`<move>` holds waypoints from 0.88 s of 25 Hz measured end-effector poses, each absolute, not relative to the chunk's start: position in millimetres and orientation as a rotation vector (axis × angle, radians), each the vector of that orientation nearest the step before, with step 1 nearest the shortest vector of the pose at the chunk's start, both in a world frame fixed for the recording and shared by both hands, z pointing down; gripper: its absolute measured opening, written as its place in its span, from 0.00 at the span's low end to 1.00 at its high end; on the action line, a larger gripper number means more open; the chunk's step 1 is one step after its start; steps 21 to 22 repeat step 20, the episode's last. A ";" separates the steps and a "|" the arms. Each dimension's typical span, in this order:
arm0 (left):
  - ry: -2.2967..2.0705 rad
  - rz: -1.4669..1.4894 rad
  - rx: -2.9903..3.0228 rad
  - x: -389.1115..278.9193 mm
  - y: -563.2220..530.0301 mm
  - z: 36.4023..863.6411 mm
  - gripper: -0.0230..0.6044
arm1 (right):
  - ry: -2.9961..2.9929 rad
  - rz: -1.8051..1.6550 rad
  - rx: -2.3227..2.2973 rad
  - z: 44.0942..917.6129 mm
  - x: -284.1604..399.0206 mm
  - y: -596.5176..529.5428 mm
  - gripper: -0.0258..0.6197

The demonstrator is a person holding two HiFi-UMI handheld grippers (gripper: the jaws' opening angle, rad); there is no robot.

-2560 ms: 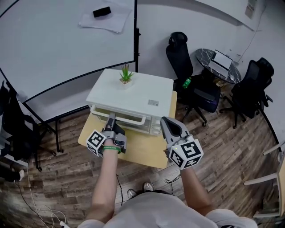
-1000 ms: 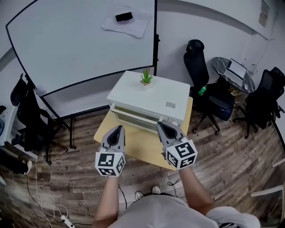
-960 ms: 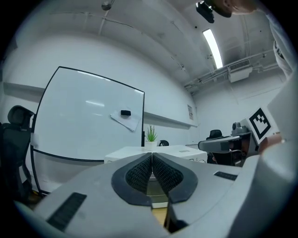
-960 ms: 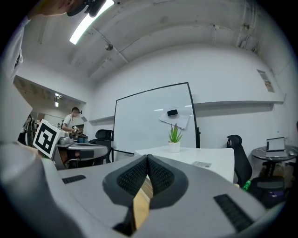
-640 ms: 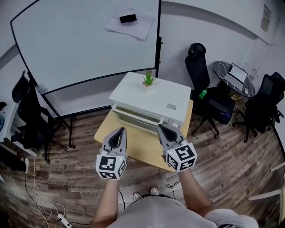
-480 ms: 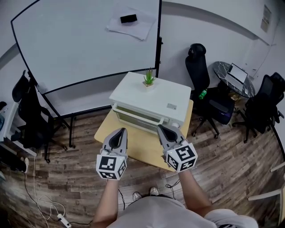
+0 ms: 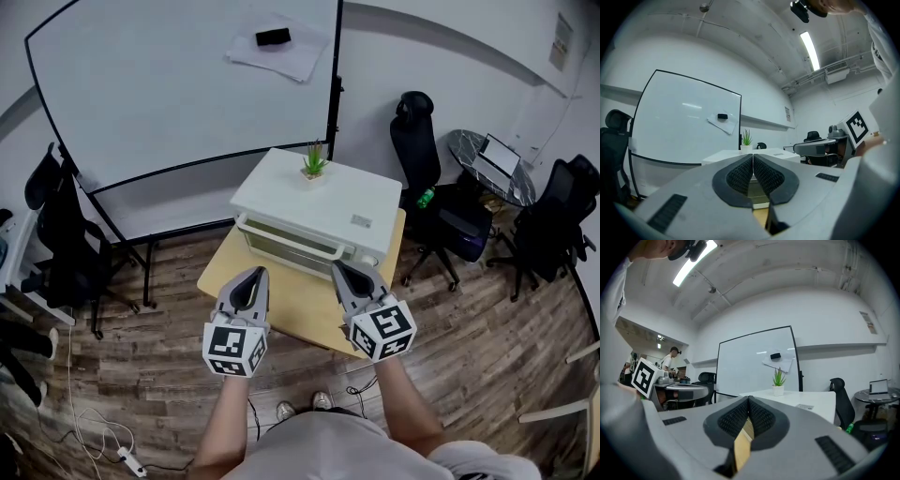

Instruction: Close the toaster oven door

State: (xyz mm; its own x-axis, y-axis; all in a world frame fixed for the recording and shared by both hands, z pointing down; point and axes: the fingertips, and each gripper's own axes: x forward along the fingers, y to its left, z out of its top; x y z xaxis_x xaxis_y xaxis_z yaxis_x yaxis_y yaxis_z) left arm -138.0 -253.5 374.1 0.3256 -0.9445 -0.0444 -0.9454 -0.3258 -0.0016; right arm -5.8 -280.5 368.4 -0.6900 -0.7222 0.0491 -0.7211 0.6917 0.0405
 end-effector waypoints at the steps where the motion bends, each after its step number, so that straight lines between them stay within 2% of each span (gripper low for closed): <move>1: 1.806 0.053 -2.535 -137.4 -253.3 373.9 0.06 | -2.833 -0.028 1.211 368.0 -5.5 -280.3 0.04; 22: 1.802 0.049 -2.549 -131.3 -253.8 377.0 0.06 | -2.840 -0.041 1.228 364.0 0.8 -280.7 0.04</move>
